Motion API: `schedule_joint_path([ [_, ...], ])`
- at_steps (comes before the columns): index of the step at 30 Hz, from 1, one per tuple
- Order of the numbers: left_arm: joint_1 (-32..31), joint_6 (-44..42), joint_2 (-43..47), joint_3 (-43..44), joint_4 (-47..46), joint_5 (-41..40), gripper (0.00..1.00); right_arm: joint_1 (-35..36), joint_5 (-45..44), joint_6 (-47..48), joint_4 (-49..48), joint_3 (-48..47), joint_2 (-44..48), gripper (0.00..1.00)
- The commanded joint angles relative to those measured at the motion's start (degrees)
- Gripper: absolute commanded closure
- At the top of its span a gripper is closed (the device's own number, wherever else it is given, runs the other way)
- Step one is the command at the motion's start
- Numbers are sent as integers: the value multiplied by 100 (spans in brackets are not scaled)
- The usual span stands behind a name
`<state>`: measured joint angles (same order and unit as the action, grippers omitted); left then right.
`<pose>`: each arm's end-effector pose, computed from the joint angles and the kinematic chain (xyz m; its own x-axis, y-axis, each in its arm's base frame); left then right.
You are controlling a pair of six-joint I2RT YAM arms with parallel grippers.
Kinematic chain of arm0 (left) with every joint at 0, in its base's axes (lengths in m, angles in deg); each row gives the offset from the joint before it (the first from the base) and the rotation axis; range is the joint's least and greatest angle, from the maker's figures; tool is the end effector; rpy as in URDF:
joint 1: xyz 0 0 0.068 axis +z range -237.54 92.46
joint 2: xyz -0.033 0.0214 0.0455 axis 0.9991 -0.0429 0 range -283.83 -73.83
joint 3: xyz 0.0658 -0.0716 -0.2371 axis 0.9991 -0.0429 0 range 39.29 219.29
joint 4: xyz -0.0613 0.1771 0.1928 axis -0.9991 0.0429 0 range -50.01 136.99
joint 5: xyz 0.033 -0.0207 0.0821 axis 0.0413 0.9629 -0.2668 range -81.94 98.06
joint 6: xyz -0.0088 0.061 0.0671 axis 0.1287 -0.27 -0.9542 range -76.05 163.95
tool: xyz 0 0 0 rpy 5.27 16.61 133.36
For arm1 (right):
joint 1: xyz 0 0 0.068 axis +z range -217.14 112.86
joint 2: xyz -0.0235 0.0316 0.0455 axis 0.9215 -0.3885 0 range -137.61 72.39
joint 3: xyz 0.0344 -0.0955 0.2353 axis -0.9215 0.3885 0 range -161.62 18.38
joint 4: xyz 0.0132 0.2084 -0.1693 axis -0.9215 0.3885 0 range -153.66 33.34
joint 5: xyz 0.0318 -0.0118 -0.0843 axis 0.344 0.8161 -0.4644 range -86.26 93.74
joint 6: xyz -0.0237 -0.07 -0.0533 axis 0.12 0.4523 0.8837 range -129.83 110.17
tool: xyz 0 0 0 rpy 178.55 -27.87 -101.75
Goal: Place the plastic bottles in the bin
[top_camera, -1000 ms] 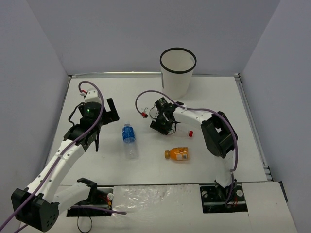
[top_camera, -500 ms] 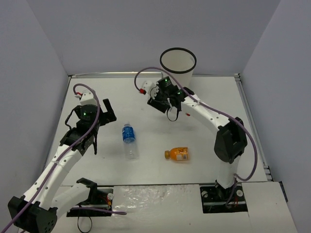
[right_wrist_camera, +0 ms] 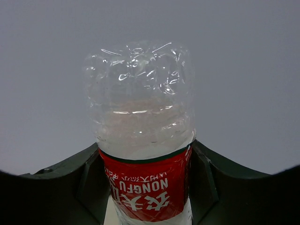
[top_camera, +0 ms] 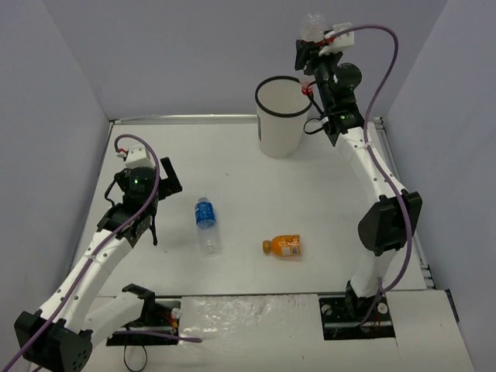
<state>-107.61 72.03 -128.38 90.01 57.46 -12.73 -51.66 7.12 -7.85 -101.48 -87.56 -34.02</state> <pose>0.2665 -0.0665 0.3029 -0.3059 -0.3567 -0.8827 -0.1516 0.9336 -0.3247 0.4485 0.1292 0.5025 0.5950 0.1290 -0.7933 -0.2912 0.9546 -0.0632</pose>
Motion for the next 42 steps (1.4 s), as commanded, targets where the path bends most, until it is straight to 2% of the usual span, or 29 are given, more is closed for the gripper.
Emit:
schedule_joint_path([
  [1, 73, -25, -100, 171, -223, -295, 3, -176, 426, -1654, -1842, -1026, -1374, 73],
  [4, 99, -48, -153, 210, -201, -304, 3, -202, 750, -1817, -1780, -1786, -1965, 70],
  [8, 125, -49, -236, 217, -192, -277, 3, -212, 522, -1921, -1720, -1605, -2129, 66],
  [11, 134, -25, -305, 228, -201, -246, 3, -212, 409, -1782, -1905, -866, -1860, 50],
  [13, 145, -11, -377, 261, -193, -205, 3, -209, 453, -1732, -1867, -527, -1663, 29],
  [16, 159, 18, -490, 310, -137, -183, 3, -188, 635, -1653, -1569, -280, -1441, 4],
  [17, 161, 28, -526, 329, -131, -177, 3, -175, 659, -1545, -1387, -308, -1392, 0],
  [23, 179, 84, -750, 510, 47, -82, 3, -167, 567, -996, -208, -879, -1033, 0],
  [28, 187, 118, -734, 535, 133, -5, 3, -142, 575, -942, 854, -1023, -414, 0],
  [31, 195, 127, -749, 535, 142, 5, 3, 35, 423, -1173, 2915, -924, 237, 0],
  [33, 204, 135, -766, 552, 150, -4, 3, 295, 401, -1370, 3339, -25, 952, 0],
  [36, 222, 161, -802, 536, 73, 37, 3, 824, -434, -1283, 3568, 1772, 2182, 0],
  [37, 222, 162, -803, 536, 72, 39, 3, 976, -768, -1280, 3571, 1814, 2195, 0],
  [38, 247, 195, -852, 511, 6, 97, 3, 1149, -1009, -1437, 4025, 2369, 2749, 0],
  [42, 264, 213, -975, 582, 44, 247, 3, 1207, -2, -1577, 4731, 3450, 3276, 0],
])
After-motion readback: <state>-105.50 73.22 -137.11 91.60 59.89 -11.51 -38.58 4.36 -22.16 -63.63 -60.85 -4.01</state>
